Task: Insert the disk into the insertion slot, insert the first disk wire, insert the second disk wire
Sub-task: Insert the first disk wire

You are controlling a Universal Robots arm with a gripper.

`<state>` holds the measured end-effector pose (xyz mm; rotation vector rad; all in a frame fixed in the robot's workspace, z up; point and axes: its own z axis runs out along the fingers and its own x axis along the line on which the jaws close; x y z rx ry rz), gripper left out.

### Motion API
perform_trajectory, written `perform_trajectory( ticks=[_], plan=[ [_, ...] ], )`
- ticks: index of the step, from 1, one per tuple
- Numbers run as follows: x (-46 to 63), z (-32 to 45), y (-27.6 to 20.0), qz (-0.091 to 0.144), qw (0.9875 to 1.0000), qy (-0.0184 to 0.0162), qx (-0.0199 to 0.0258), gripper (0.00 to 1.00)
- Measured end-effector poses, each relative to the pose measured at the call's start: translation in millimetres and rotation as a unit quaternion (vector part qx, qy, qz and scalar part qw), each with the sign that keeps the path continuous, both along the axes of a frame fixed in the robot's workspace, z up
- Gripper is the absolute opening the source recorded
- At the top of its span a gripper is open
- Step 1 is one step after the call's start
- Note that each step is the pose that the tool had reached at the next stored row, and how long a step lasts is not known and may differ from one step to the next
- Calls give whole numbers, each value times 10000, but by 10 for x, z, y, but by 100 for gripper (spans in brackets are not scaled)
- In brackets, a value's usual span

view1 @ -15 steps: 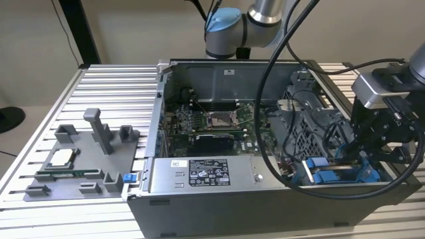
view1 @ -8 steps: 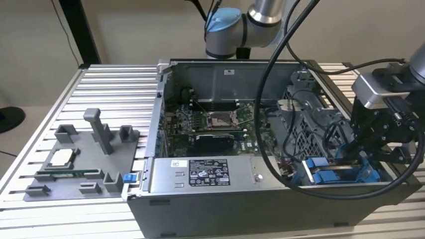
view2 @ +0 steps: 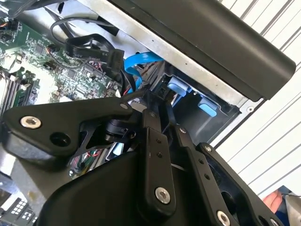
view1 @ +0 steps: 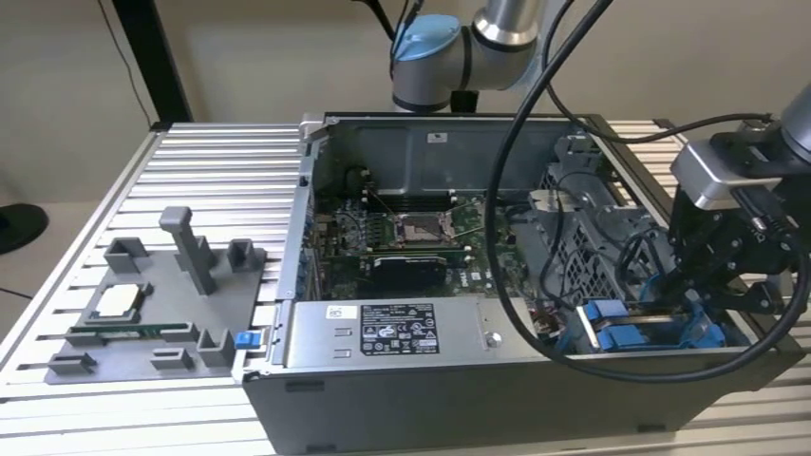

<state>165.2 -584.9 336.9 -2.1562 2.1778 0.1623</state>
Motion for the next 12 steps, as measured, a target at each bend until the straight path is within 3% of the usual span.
perform_trajectory(
  ticks=[5, 11, 12],
  plan=[
    [0, -80, 0, 0, 10000, 0, -2, 0],
    [0, -84, 0, 0, 10000, 0, -5, 0],
    [-1, -86, 0, 0, 10000, 1, -3, 100]
  ],
)
